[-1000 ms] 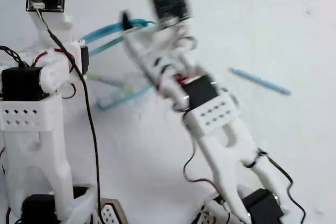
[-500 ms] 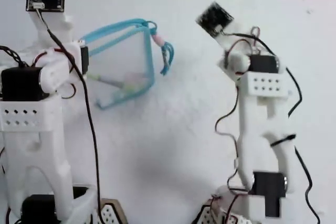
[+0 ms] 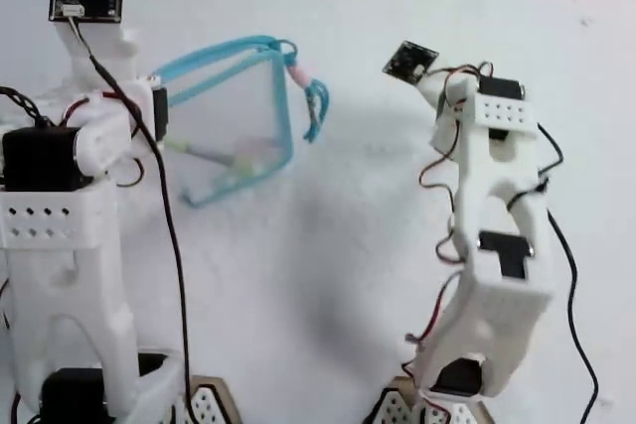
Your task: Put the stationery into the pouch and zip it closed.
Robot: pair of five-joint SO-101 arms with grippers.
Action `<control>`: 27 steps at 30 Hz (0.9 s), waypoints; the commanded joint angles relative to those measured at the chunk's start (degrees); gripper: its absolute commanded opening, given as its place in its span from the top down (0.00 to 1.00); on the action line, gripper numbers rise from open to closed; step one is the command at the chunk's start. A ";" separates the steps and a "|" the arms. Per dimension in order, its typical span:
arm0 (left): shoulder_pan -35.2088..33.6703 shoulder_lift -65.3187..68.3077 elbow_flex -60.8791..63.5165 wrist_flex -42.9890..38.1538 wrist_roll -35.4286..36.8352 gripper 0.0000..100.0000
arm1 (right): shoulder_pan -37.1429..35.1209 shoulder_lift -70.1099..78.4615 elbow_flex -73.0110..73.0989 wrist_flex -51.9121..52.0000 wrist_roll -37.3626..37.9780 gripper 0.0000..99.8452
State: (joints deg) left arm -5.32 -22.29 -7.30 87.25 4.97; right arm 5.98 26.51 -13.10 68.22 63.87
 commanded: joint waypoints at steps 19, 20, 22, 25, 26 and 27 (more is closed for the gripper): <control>0.48 1.01 0.26 0.09 -0.44 0.98 | 4.97 42.07 -60.57 28.35 0.26 0.96; 0.48 1.01 0.26 0.09 -0.44 0.98 | 4.97 42.59 -62.42 29.85 0.26 0.96; 0.48 1.01 0.26 0.09 -0.44 0.98 | 4.97 43.30 -66.20 32.66 0.26 0.99; 0.48 1.01 0.26 0.09 -0.44 0.98 | 4.97 42.86 -70.07 33.10 0.18 0.98; 0.48 1.01 0.26 0.09 -0.44 0.98 | 4.97 42.42 -71.03 33.10 0.09 0.98; 0.48 1.01 0.26 0.09 -0.44 0.98 | 4.97 41.71 -71.91 33.19 -0.62 0.98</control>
State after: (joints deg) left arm -5.32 -22.29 -7.30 87.25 4.97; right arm 10.11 70.02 -80.88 100.04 63.87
